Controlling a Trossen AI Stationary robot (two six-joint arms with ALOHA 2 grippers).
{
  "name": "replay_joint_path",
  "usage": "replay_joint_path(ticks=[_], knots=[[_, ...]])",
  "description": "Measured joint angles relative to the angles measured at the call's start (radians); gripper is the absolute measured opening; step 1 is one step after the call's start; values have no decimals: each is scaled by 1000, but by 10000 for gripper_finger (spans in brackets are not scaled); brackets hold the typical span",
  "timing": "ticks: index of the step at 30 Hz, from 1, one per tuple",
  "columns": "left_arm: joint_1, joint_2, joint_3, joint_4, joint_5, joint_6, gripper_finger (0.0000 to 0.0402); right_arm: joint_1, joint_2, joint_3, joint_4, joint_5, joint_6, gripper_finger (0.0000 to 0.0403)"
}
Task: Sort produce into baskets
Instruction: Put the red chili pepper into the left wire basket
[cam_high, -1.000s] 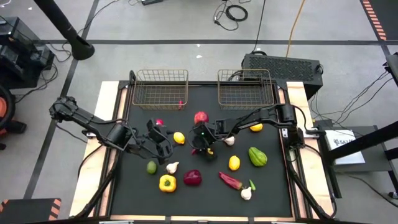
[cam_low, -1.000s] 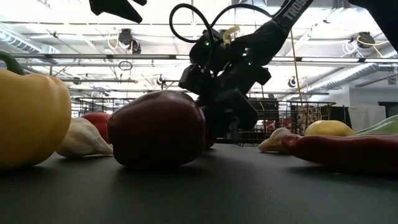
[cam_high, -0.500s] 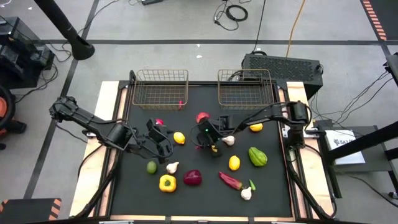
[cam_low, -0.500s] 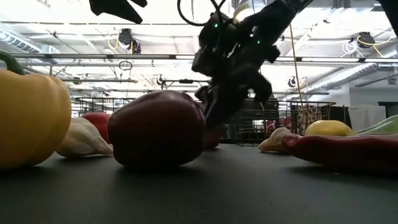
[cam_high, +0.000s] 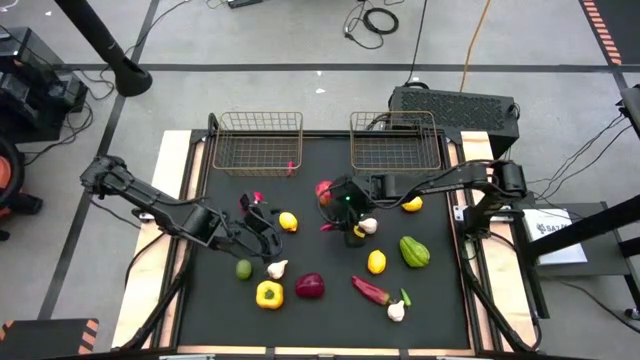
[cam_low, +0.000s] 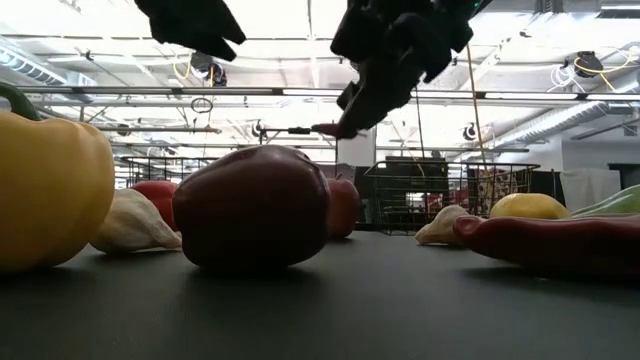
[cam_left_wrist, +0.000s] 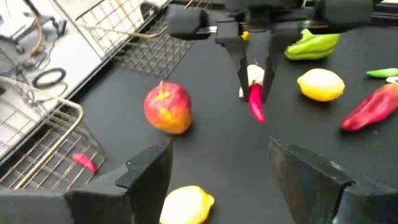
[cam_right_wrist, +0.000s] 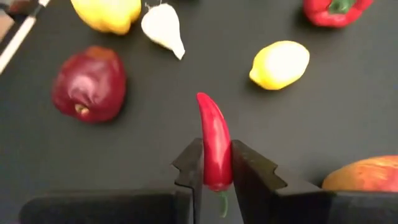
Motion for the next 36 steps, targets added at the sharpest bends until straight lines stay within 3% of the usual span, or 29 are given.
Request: replay_joint_path(ticks=[8, 14, 24, 36], knots=[[6, 89, -5, 225, 2, 292, 311, 3, -10, 0, 4, 14, 30, 65], [17, 169, -5, 331, 4, 418, 322, 3, -10, 0, 8, 15, 53, 66], [80, 297, -5, 380, 85, 464, 322, 3, -10, 0, 41, 17, 51, 66], [117, 308, -5, 380, 84, 465, 309, 1, -10, 1, 64, 25, 61, 66]])
